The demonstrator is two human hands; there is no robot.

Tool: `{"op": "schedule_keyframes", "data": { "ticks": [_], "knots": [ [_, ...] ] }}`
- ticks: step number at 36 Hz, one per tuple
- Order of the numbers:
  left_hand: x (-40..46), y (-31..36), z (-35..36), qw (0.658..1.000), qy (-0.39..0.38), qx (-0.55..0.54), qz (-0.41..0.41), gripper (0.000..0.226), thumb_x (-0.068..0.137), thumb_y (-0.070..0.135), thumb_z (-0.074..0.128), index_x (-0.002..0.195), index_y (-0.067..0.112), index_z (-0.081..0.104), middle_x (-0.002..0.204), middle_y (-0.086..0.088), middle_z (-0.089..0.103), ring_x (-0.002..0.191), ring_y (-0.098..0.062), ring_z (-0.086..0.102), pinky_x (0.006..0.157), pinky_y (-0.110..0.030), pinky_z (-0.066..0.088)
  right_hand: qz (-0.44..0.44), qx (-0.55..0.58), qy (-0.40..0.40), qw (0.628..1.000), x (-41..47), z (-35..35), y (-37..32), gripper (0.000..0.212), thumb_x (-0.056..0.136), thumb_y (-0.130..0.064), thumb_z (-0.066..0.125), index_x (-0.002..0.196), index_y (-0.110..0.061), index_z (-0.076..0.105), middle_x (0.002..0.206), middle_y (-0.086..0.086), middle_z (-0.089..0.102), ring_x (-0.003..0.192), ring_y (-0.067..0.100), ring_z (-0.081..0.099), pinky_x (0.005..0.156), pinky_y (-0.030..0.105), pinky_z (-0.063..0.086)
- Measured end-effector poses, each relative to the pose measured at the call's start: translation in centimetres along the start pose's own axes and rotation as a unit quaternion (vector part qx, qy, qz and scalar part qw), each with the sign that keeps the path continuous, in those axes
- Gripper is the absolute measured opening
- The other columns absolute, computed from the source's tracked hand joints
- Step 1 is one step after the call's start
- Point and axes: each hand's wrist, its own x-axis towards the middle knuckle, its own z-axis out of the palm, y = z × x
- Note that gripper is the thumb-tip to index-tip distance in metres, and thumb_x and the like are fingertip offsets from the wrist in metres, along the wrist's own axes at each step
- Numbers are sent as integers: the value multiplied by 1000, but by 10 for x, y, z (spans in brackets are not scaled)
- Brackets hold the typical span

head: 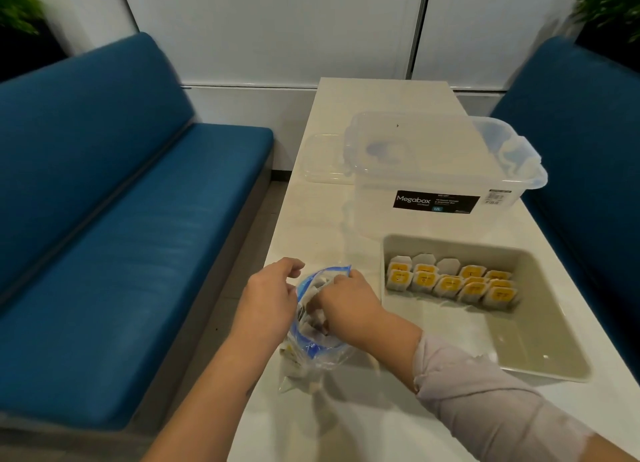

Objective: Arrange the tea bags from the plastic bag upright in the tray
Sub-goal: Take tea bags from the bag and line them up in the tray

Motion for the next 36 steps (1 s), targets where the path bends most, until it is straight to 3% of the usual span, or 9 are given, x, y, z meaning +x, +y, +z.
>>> {"op": "schedule_keyframes", "data": {
  "ticks": [10, 27, 33, 36],
  "knots": [
    [1, -2, 2, 1000, -1, 5, 0, 37, 90, 4, 59, 119, 27, 59, 113, 11, 61, 85, -4, 58, 74, -20, 47, 3, 22, 29, 999, 1, 12, 2, 23, 91, -37, 56, 104, -20, 64, 100, 2, 65, 97, 22, 55, 93, 34, 31],
    [0, -3, 4, 1000, 1, 17, 1, 35, 90, 9, 61, 119, 29, 58, 114, 12, 62, 86, -4, 58, 74, -18, 48, 3, 21, 8, 1000, -3, 3, 9, 21, 93, -28, 52, 105, -19, 66, 104, 1, 67, 99, 23, 58, 96, 33, 29],
    [-1, -2, 1, 1000, 4, 20, 2, 36, 90, 7, 59, 119, 28, 59, 114, 12, 62, 92, -9, 60, 78, -23, 51, 22, 88, 49, 995, -2, -6, 19, 12, 89, -16, 56, 86, -27, 60, 93, -2, 68, 88, 20, 58, 91, 34, 31],
    [-2, -1, -1, 1000, 5, 28, 3, 35, 90, 8, 59, 119, 29, 59, 115, 12, 63, 95, -11, 61, 80, -26, 53, 32, 129, 69, 989, -4, -13, 26, 10, 88, -18, 59, 88, -28, 58, 96, -4, 68, 91, 19, 58, 88, 33, 30]
  ]
}}
